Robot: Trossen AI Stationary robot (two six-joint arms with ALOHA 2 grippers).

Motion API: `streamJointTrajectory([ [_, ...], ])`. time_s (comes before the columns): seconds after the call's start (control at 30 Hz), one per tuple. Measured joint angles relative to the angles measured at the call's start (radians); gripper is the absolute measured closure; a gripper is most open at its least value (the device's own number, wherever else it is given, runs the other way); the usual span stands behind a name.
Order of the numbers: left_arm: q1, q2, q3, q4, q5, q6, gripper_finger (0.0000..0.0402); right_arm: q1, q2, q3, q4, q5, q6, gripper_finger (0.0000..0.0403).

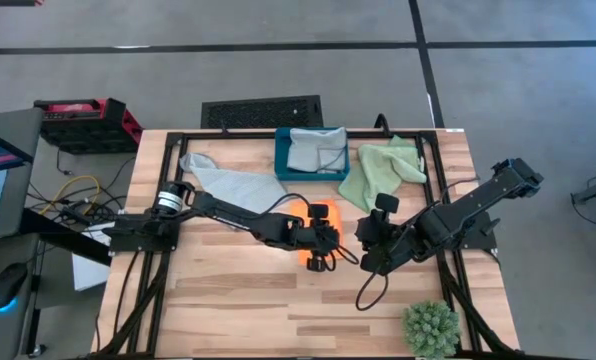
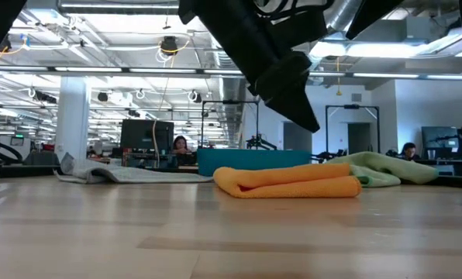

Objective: Fold microfiber towels
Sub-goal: Put the folded orange microfiber cloth into the blue bin

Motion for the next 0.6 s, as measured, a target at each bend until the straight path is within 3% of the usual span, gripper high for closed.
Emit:
streamJointTrajectory([
  [0.33, -0.011, -0.029, 0.053, -0.305, -0.031, -0.066, 0.0243, 0.033, 0.034, -0.026, 0.027, -0.072, -0.014, 0.0225],
  [0.6, -0.011, -0.070, 0.047, -0.561, -0.064, -0.171, 0.0244, 0.055, 0.040, -0.227, 0.338, -0.140, -0.033, 0.0230],
])
